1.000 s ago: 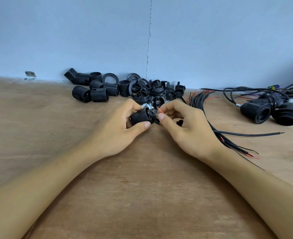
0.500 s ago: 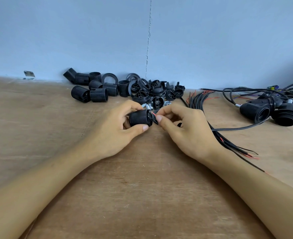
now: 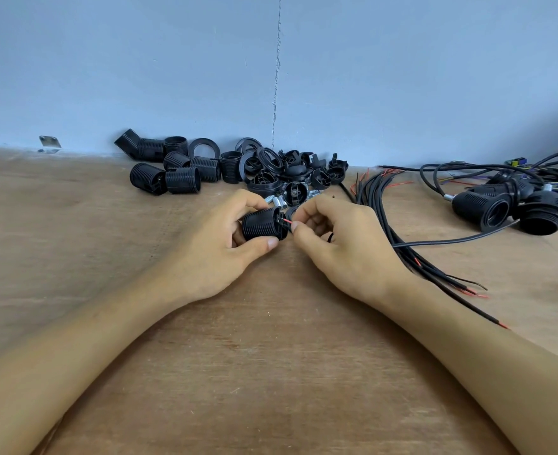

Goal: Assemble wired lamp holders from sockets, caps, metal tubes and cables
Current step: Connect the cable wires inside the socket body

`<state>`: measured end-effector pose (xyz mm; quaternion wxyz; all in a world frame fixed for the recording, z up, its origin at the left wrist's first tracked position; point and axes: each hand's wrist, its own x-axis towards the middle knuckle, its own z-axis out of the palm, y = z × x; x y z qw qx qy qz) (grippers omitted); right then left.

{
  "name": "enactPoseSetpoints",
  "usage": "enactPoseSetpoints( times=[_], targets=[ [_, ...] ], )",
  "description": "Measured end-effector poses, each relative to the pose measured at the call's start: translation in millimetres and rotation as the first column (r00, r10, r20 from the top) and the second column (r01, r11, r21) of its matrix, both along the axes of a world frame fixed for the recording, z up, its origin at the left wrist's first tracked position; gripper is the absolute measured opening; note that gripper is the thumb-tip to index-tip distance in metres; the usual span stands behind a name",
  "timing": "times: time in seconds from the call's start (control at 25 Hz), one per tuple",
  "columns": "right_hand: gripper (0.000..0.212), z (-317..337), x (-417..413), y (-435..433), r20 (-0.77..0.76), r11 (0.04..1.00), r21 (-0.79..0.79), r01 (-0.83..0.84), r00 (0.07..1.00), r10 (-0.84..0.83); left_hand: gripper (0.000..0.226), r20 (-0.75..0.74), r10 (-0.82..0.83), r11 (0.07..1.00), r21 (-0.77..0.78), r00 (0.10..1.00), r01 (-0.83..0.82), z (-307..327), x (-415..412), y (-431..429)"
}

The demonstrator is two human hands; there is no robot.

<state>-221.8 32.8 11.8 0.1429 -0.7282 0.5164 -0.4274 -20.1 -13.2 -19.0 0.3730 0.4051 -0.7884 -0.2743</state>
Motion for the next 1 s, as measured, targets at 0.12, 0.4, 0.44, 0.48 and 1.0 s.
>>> enactPoseSetpoints(
  times=[0.12, 0.4, 0.44, 0.48, 1.0],
  targets=[
    [0.008, -0.6, 0.0, 0.2, 0.018, 1.000, -0.021, -0.004, 1.000, 0.005, 0.040, -0.014, -0.004, 1.000, 0.000, 1.000, 0.004, -0.1, 0.2, -0.1],
    [0.013, 0.7, -2.2, -1.8, 0.001, 0.999, -0.044, 0.003, 1.000, -0.003, 0.042, 0.003, -0.002, 1.000, -0.001, 1.000, 0.002, 0.2, 1.1, -0.4],
    [0.014, 0.6, -1.9, -1.3, -0.001, 0.999, -0.044, -0.001, 1.000, 0.001, 0.042, 0.003, -0.003, 1.000, -0.001, 1.000, 0.003, 0.1, 1.3, -0.6],
    [0.014, 0.5, -1.7, -1.0, -0.007, 0.999, -0.046, -0.005, 1.000, 0.005, 0.043, 0.002, -0.003, 1.000, 0.000, 1.000, 0.003, 0.1, 1.3, -0.6],
    [0.013, 0.8, -1.1, 0.2, -0.060, 0.997, -0.083, 0.003, 0.998, -0.008, 0.046, 0.017, 0.017, 1.000, -0.004, 1.000, -0.017, 4.3, -0.4, 3.9]
  ],
)
